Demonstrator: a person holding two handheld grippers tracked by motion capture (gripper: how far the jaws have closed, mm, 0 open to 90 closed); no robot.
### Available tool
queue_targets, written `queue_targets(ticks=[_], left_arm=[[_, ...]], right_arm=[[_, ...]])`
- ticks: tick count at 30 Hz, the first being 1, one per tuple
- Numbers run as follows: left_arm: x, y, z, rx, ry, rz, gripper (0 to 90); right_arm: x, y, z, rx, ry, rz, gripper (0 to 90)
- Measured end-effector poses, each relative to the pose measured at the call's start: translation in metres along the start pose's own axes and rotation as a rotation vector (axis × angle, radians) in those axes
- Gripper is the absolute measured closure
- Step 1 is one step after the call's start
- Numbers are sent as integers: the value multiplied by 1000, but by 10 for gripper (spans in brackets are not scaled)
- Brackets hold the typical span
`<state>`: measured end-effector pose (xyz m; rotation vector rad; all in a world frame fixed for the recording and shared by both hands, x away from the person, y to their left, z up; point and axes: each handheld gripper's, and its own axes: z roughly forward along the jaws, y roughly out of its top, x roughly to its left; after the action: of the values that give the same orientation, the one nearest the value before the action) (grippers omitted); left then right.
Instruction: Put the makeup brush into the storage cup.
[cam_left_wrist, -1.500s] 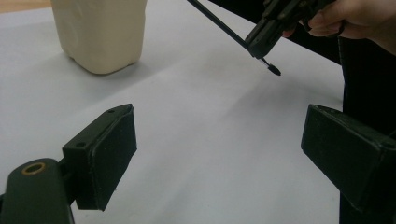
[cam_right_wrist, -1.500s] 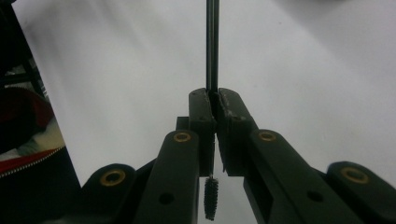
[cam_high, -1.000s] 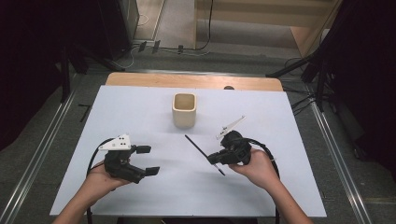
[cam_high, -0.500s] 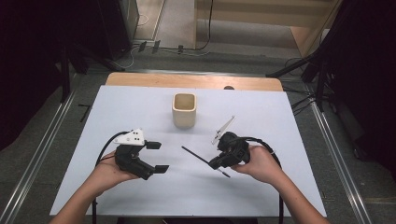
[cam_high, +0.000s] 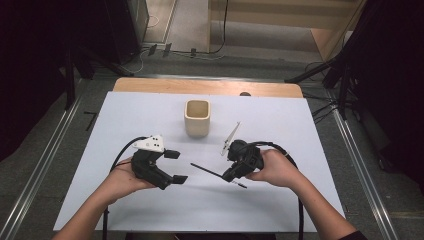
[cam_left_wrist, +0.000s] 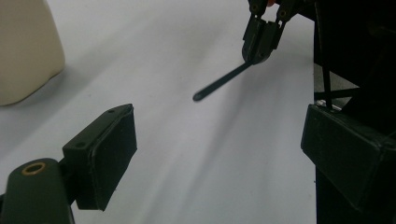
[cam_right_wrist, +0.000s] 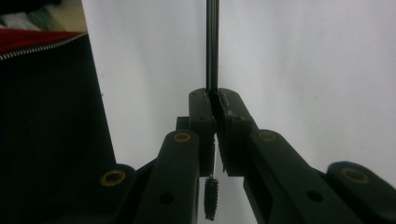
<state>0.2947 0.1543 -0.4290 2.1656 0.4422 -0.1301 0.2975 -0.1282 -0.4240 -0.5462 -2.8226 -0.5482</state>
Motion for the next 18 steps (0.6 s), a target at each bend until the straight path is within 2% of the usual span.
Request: queue_targets(ticks=[3,4,5,9,11,12,13,14,15,18], left_arm=[[1,2,2,8,-16,-5,107],[1,3,3,5,-26,-9,178],[1,3,3,8,-37,-7,198],[1,4,6,26,-44,-3,198],[1,4,8,36,-42,-6,198],[2,4,9,44,-44,-6,198],[2,5,9,56,-40,-2,198],[1,5,11,58,-39,-1,198],[0,5,12,61,-41,6,198],[0,5,15,79,-42,14,198]], right_arm=[[0,4,3,25,14,-19,869],[0,6,3,36,16,-26,869],[-1,7,3,37,21,-27,869],[-1,14,3,55,36,-60,869],[1,17,2,86,36,-62,869],[2,19,2,84,31,-81,868],[3,21,1,97,28,-75,869],[4,24,1,95,9,-100,868],[6,25,1,104,7,-91,868],[6,30,0,120,-6,-122,868]])
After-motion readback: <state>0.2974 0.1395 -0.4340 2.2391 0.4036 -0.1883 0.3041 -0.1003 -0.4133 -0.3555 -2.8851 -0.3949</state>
